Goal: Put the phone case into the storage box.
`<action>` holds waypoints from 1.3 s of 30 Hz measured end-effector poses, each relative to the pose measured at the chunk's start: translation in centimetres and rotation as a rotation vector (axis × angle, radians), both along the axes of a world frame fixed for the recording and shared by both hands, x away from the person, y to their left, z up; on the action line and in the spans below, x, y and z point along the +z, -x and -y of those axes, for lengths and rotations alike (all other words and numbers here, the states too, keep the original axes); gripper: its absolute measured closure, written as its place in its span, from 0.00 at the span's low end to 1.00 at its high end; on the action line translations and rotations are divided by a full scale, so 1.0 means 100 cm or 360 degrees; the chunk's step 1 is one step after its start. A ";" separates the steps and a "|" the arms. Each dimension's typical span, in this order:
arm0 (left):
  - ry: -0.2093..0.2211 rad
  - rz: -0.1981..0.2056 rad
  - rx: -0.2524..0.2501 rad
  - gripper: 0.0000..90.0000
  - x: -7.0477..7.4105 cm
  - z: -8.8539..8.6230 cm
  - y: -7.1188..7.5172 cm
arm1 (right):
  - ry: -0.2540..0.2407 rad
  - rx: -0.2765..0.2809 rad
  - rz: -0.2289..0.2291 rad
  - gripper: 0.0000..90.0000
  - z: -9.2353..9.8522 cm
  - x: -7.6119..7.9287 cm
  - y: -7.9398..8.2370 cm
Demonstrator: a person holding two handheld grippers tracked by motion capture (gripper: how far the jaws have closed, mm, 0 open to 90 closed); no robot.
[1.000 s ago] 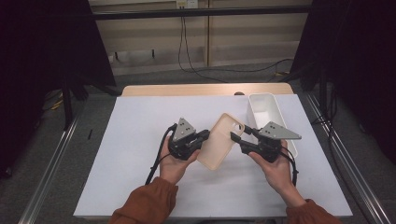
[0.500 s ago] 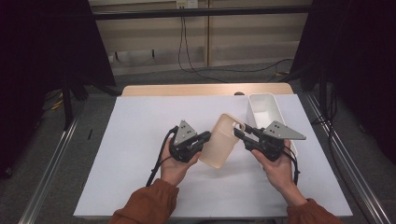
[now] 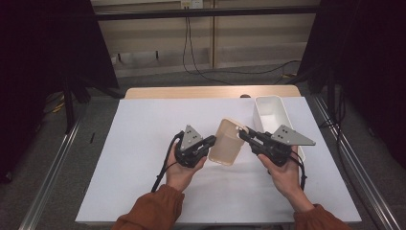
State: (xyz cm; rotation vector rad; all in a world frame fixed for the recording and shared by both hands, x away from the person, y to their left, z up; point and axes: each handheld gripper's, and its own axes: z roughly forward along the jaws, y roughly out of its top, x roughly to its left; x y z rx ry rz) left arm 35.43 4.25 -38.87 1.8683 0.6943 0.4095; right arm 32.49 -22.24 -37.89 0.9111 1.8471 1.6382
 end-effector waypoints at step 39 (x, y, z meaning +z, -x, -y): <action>0.0076 -0.0060 -0.0019 0.24 -0.005 -0.004 -0.009 | 0.0004 -0.0014 0.0051 0.90 0.012 0.004 -0.003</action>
